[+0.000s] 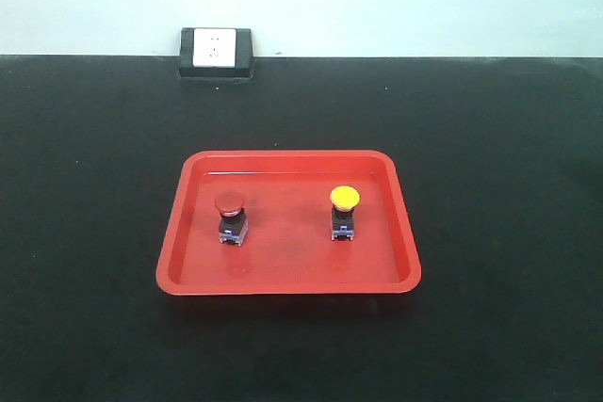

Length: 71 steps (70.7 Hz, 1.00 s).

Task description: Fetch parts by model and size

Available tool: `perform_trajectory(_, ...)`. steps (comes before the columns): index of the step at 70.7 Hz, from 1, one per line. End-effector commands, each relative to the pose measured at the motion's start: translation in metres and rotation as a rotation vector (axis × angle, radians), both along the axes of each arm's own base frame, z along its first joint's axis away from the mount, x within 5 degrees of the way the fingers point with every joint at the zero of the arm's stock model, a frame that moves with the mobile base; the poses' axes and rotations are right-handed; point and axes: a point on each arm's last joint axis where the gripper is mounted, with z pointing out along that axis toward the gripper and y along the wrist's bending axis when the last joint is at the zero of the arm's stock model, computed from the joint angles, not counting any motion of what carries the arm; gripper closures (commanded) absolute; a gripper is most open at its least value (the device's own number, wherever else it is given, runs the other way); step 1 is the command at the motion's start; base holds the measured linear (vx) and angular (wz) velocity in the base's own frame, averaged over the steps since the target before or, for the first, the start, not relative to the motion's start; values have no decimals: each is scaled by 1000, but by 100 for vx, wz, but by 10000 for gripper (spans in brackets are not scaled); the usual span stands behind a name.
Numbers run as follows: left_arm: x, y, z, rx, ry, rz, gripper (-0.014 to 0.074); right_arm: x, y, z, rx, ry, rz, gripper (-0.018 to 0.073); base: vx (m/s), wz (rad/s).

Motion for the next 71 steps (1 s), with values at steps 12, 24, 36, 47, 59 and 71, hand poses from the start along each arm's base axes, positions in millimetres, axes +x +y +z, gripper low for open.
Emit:
perform_trajectory(12, -1, 0, 6, -7, -80, -2, 601, 0, 0, 4, -15, -70, 2, 565, 0, 0)
perform_trajectory(24, -1, 0, 6, -7, -80, -2, 601, 0, 1, 8, -18, -106, 7, 565, 0, 0)
perform_trajectory(36, -1, 0, 6, -7, -80, -2, 601, 0, 1, 8, -19, -116, 9, 565, 0, 0)
perform_trajectory(47, -1, 0, 6, -7, -80, -2, 601, 0, 1, 8, -16, -112, 8, 565, 0, 0)
perform_trajectory(59, -1, 0, 6, -7, -80, -2, 601, 0, 1, 8, -16, -112, 8, 565, 0, 0)
perform_trajectory(71, -1, 0, 6, -7, -80, -2, 601, 0, 1, 8, -16, -112, 8, 565, 0, 0)
